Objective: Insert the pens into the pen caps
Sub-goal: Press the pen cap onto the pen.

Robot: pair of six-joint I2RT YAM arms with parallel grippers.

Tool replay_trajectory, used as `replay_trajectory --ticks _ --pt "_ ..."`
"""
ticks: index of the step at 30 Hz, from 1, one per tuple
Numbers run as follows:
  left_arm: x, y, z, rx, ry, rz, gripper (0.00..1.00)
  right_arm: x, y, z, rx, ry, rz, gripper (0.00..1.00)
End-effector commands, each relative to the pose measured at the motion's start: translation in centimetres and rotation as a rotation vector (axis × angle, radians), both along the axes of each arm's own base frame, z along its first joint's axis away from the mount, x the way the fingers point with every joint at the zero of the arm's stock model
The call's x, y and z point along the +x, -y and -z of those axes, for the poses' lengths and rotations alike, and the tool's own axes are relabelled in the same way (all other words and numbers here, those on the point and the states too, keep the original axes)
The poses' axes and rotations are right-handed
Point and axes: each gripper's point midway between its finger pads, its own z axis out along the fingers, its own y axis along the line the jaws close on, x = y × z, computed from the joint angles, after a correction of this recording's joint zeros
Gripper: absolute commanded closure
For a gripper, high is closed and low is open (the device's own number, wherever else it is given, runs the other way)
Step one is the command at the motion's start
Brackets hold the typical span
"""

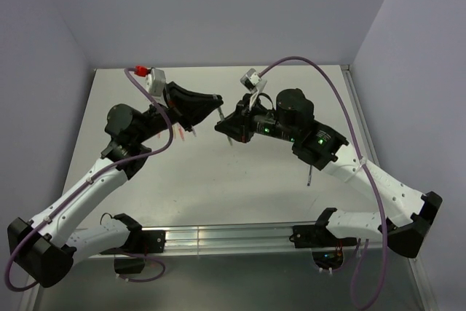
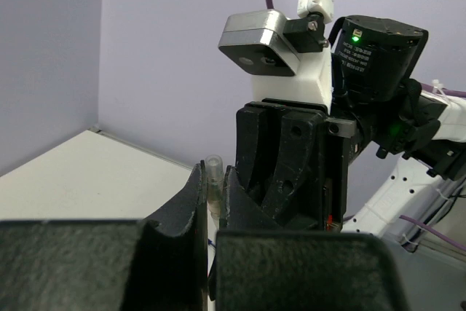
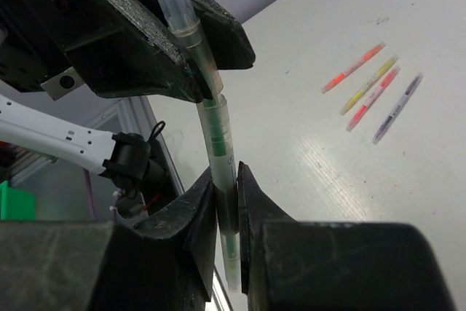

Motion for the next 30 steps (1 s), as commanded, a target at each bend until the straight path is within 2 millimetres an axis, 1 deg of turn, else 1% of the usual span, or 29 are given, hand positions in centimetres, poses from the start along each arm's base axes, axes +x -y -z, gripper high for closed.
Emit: replay_trajectory --ticks 1,5,6,7,9,10,11,13,19,22,26,30 --pt "-2.6 1.6 5.0 0.178 -0.063 0.145 1.00 3.3 2.4 -11.9 0.267 0.223 0.193 1.00" --pt "-1.8 1.5 4.7 0.173 -0.081 0.098 1.00 3.3 1.9 -11.0 0.238 0.207 0.170 1.00" --pt "-1.6 1.4 4.8 0.187 -0.094 0.091 1.00 3.3 1.8 -10.7 0.227 0.208 0.166 1.00" --pt "-1.6 1.4 4.0 0.182 -0.079 0.088 1.00 3.2 1.7 -10.5 0.220 0.210 0.154 1.00" --pt "-1.3 1.4 3.4 0.183 -0.072 0.071 0.95 3.1 1.5 -10.2 0.212 0.213 0.144 1.00" --pt "-1.3 1.3 2.9 0.178 -0.063 0.067 0.92 2.7 1.6 -10.1 0.213 0.217 0.132 1.00" --pt "-1.2 1.3 2.7 0.177 -0.059 0.060 0.84 2.6 1.6 -10.1 0.214 0.222 0.129 1.00" --pt "-1.0 1.1 2.2 0.170 -0.053 0.048 0.79 2.3 1.8 -10.2 0.215 0.233 0.125 1.00" --pt "-0.4 0.9 1.6 0.155 -0.053 0.011 0.77 2.1 2.0 -10.1 0.209 0.240 0.118 1.00" --pt "-0.3 0.9 1.6 0.154 -0.057 0.005 0.73 1.9 2.0 -9.9 0.208 0.242 0.114 1.00" --pt "-0.3 0.9 1.2 0.148 -0.050 0.004 0.66 1.7 2.1 -10.0 0.213 0.246 0.108 1.00" --pt "-0.3 0.8 1.0 0.143 -0.046 0.001 0.64 1.6 2.1 -9.8 0.209 0.244 0.105 1.00"
